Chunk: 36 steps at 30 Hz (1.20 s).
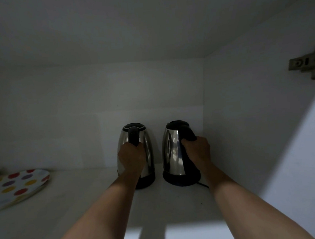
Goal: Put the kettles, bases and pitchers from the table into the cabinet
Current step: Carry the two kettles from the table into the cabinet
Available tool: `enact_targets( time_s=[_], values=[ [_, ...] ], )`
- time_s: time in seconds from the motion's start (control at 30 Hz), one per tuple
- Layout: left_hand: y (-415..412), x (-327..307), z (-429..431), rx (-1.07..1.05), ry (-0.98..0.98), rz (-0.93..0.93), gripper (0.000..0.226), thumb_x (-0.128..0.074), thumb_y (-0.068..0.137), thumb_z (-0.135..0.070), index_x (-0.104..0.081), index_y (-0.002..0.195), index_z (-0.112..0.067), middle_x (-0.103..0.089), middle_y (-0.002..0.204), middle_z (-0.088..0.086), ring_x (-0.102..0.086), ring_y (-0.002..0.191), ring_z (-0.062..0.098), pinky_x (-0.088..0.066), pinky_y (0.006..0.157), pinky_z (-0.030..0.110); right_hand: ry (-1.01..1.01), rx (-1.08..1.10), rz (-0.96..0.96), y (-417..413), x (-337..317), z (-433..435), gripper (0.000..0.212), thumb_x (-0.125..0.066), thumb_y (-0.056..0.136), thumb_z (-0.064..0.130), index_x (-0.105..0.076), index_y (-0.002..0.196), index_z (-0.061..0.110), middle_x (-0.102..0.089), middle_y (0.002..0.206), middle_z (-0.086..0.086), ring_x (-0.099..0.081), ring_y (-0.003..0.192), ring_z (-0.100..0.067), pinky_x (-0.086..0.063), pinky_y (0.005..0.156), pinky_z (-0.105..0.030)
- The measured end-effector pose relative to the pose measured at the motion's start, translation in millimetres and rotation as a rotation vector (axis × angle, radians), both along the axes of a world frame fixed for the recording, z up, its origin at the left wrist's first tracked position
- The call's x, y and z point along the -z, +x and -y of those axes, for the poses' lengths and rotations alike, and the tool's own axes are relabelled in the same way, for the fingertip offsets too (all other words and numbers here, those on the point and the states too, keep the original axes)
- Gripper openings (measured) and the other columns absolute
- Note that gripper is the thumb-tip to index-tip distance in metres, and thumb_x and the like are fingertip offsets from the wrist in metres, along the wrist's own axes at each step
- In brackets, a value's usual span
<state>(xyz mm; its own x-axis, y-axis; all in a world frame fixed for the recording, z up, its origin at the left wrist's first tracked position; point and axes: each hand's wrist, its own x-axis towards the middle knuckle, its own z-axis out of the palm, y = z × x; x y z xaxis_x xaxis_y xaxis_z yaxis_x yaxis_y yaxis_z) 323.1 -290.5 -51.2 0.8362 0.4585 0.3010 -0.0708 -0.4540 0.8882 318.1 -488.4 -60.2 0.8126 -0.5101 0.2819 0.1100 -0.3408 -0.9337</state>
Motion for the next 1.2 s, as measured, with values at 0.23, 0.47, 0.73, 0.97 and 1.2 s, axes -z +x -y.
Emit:
enact_targets(
  time_s=[0.23, 0.47, 0.73, 0.97, 1.2],
  values=[
    [14, -4, 9, 0.194, -0.192, -0.051, 0.057, -0.055, 0.09, -0.049, -0.064, 0.108, 0.004, -0.071, 0.091, 0.023, -0.069, 0.083, 0.037, -0.051, 0.065, 0.034, -0.024, -0.021, -0.025, 4, -1, 2, 0.024, -0.072, 0.086, 0.033, -0.068, 0.083, 0.009, -0.072, 0.089, -0.017, -0.069, 0.081, -0.031, -0.053, 0.069, -0.034],
    [4, -16, 29, 0.32, -0.33, -0.129, 0.067, -0.053, 0.097, -0.04, -0.036, 0.141, 0.006, -0.063, 0.097, 0.017, -0.062, 0.088, 0.031, -0.047, 0.081, 0.035, -0.146, -0.045, -0.07, -3, -9, 12, 0.059, -0.071, 0.084, 0.055, -0.064, 0.11, 0.002, -0.068, 0.104, -0.014, -0.067, 0.1, -0.031, -0.044, 0.073, -0.029],
    [4, -15, 14, 0.285, -0.055, -0.23, 0.073, -0.06, 0.088, -0.036, -0.033, 0.144, 0.004, -0.058, 0.13, 0.022, -0.058, 0.117, 0.039, -0.047, 0.1, 0.045, -0.334, -0.058, -0.184, -18, -16, 16, 0.064, -0.065, 0.091, 0.053, -0.049, 0.122, -0.001, -0.061, 0.125, -0.023, -0.061, 0.114, -0.038, -0.047, 0.081, -0.034],
    [-20, -26, -4, 0.274, 0.158, -0.213, 0.08, -0.065, 0.086, -0.038, -0.027, 0.145, 0.002, -0.057, 0.132, 0.021, -0.057, 0.118, 0.038, -0.048, 0.097, 0.042, -0.414, -0.025, -0.213, -38, -27, 1, 0.072, -0.065, 0.09, 0.052, -0.037, 0.136, 0.004, -0.053, 0.133, -0.023, -0.054, 0.121, -0.041, -0.051, 0.094, -0.046],
    [-49, -34, -24, 0.3, 0.334, -0.14, 0.068, -0.056, 0.092, -0.044, -0.034, 0.143, -0.005, -0.052, 0.138, 0.019, -0.05, 0.126, 0.038, -0.044, 0.1, 0.038, -0.577, 0.054, -0.199, -72, -43, -28, 0.066, -0.057, 0.097, 0.041, -0.031, 0.149, 0.01, -0.042, 0.144, -0.022, -0.038, 0.135, -0.042, -0.04, 0.107, -0.053]
  ],
)
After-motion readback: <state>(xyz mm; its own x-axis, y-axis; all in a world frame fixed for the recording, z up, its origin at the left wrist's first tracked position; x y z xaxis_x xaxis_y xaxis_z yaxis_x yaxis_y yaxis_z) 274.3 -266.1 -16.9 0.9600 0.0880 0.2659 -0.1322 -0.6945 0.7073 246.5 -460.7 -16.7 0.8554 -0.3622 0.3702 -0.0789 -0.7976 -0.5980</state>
